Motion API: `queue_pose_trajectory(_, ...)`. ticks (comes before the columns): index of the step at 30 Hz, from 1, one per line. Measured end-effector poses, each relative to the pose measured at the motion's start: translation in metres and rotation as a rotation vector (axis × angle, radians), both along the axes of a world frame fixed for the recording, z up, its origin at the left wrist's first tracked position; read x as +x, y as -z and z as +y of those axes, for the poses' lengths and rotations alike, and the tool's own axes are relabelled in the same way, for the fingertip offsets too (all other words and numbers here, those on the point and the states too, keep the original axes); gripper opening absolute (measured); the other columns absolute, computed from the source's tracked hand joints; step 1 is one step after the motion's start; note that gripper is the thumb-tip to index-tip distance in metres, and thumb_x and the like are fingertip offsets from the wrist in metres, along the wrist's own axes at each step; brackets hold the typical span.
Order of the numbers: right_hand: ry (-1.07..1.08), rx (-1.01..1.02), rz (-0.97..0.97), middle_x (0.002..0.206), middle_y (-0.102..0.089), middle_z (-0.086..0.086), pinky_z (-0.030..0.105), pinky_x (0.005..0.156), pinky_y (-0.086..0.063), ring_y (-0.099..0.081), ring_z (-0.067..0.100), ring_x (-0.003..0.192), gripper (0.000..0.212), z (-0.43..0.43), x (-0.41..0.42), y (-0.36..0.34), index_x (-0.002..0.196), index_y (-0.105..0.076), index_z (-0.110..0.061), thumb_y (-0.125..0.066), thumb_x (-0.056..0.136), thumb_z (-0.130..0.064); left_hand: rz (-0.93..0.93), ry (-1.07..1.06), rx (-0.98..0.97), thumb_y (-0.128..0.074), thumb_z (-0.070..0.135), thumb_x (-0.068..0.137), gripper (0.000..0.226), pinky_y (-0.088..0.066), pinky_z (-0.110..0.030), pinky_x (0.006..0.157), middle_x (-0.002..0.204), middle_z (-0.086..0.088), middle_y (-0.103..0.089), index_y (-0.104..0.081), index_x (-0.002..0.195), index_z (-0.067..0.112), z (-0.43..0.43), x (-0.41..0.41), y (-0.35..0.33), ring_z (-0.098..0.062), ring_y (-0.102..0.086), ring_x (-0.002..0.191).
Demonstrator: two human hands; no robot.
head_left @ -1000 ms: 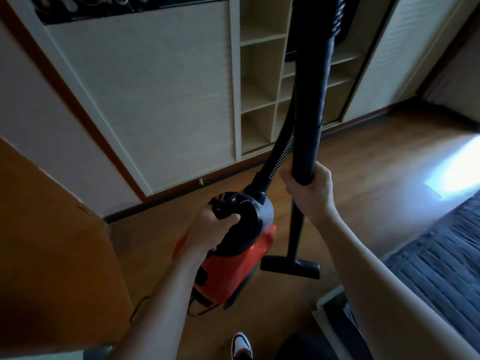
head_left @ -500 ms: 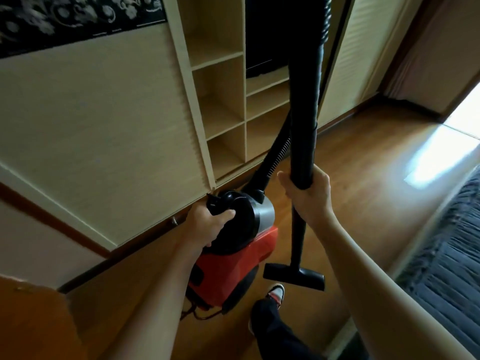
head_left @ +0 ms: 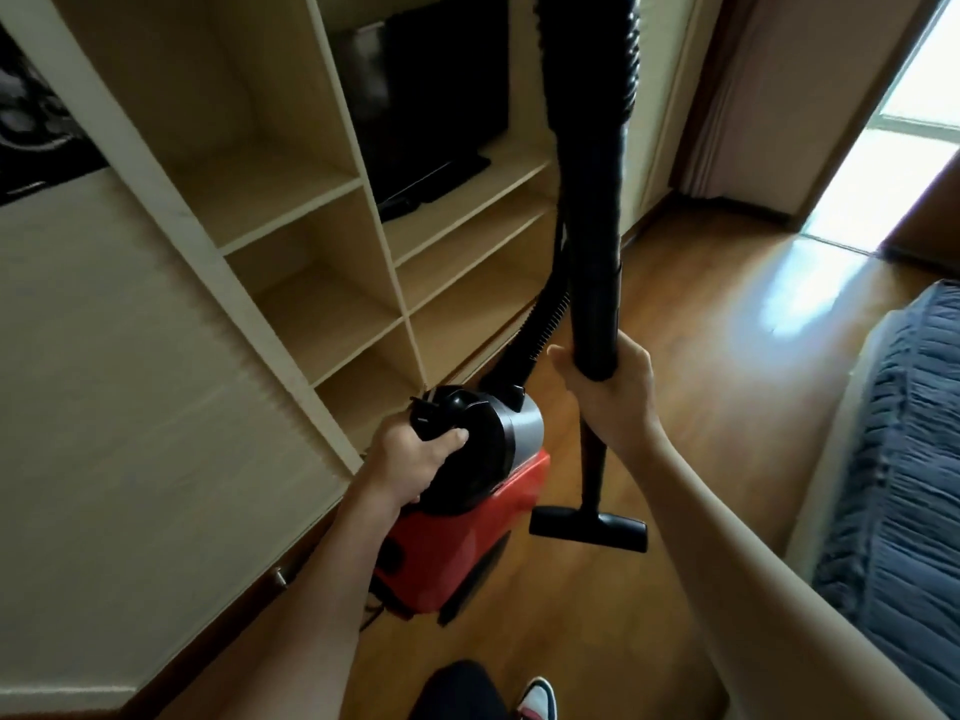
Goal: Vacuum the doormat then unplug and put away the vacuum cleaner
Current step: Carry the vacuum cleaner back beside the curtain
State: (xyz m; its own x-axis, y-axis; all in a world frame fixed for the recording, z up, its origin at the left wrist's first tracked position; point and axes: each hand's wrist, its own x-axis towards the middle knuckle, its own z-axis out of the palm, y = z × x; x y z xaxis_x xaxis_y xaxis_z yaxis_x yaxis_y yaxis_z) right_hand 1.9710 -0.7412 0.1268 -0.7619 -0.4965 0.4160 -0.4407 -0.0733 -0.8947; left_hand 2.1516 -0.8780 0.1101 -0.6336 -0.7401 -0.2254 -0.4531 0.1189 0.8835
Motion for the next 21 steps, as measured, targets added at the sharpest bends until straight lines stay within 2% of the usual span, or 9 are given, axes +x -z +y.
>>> queue_pose_trajectory(1,0.021,-0.012,0.001,0.061,-0.057,0.003,0.035,0.051,-0.045,-0.053,0.033,0.056,0.038,-0.004,-0.012,0.000,0.069,-0.052,-0.034,-0.076,0.081,-0.007,0.012,0.017,-0.010,-0.072,0.021,0.088,0.028,-0.033,-0.012,0.035,0.036,0.015,-0.048,-0.064,0.061,0.019,-0.008,-0.015,0.001,-0.001,-0.044,0.031)
queue_pose_trajectory(2,0.030,-0.027,-0.004,0.061,-0.056,0.002,0.035,0.051,-0.045,-0.052,0.033,0.057,0.033,-0.007,-0.024,0.000,0.069,-0.053,-0.034,-0.076,0.080,-0.012,0.020,0.032,-0.019,-0.072,0.022,0.087,0.029,-0.032,-0.010,0.035,0.036,0.015,-0.048,-0.063,0.060,0.019,-0.015,-0.030,0.002,-0.001,-0.044,0.031)
queue_pose_trajectory(4,0.051,-0.034,-0.012,0.060,-0.056,-0.011,0.030,0.053,-0.046,-0.051,0.023,0.055,0.028,-0.014,-0.049,0.002,0.069,-0.058,-0.041,-0.075,0.079,-0.021,0.026,0.054,-0.023,-0.073,0.025,0.087,0.038,-0.030,-0.010,0.035,0.035,0.015,-0.045,-0.055,0.053,0.025,-0.028,-0.060,0.006,-0.001,-0.042,0.032)
queue_pose_trajectory(6,0.091,-0.013,-0.002,0.061,-0.057,-0.015,0.027,0.055,-0.047,-0.053,0.020,0.057,0.035,-0.023,-0.076,0.009,0.072,-0.061,-0.050,-0.075,0.081,-0.019,0.030,0.076,-0.012,-0.071,0.025,0.088,0.044,-0.028,-0.008,0.035,0.033,0.016,-0.042,-0.048,0.051,0.026,-0.041,-0.090,0.011,-0.001,-0.040,0.029)
queue_pose_trajectory(10,0.163,-0.001,0.043,0.065,-0.058,0.010,0.044,0.051,-0.049,-0.055,0.038,0.059,0.027,-0.046,-0.130,0.022,0.075,-0.055,-0.039,-0.076,0.083,-0.024,0.052,0.112,0.013,-0.072,0.024,0.088,0.043,-0.029,-0.009,0.035,0.034,0.015,-0.044,-0.054,0.049,0.022,-0.075,-0.157,0.022,-0.001,-0.041,0.028)
queue_pose_trajectory(14,0.219,0.039,0.041,0.067,-0.059,0.012,0.045,0.053,-0.050,-0.055,0.039,0.060,0.027,-0.079,-0.192,0.031,0.077,-0.054,-0.040,-0.076,0.083,-0.026,0.067,0.147,0.029,-0.075,0.025,0.085,0.046,-0.032,-0.015,0.037,0.037,0.013,-0.047,-0.053,0.045,0.024,-0.117,-0.232,0.037,-0.002,-0.044,0.034)
queue_pose_trajectory(17,0.274,0.071,0.049,0.065,-0.058,0.000,0.039,0.052,-0.047,-0.055,0.033,0.058,0.031,-0.109,-0.243,0.033,0.079,-0.055,-0.040,-0.075,0.082,-0.017,0.070,0.230,0.017,-0.074,0.019,0.086,0.041,-0.031,-0.012,0.036,0.037,0.013,-0.046,-0.052,0.051,0.024,-0.149,-0.292,0.035,-0.002,-0.044,0.031)
queue_pose_trajectory(20,0.334,0.090,0.038,0.060,-0.055,-0.019,0.020,0.051,-0.042,-0.049,0.004,0.054,0.035,-0.131,-0.284,0.030,0.076,-0.053,-0.043,-0.076,0.083,-0.017,0.046,0.291,0.024,-0.074,0.019,0.084,0.032,-0.034,-0.017,0.040,0.041,0.013,-0.050,-0.058,0.056,0.023,-0.180,-0.347,0.033,-0.004,-0.047,0.038)
queue_pose_trajectory(21,0.345,0.084,0.037,0.060,-0.056,-0.022,0.015,0.051,-0.040,-0.049,0.003,0.054,0.037,-0.138,-0.296,0.029,0.076,-0.052,-0.044,-0.077,0.083,-0.017,0.045,0.307,0.031,-0.075,0.020,0.083,0.031,-0.035,-0.019,0.043,0.042,0.013,-0.050,-0.060,0.057,0.022,-0.189,-0.365,0.031,-0.007,-0.048,0.040)
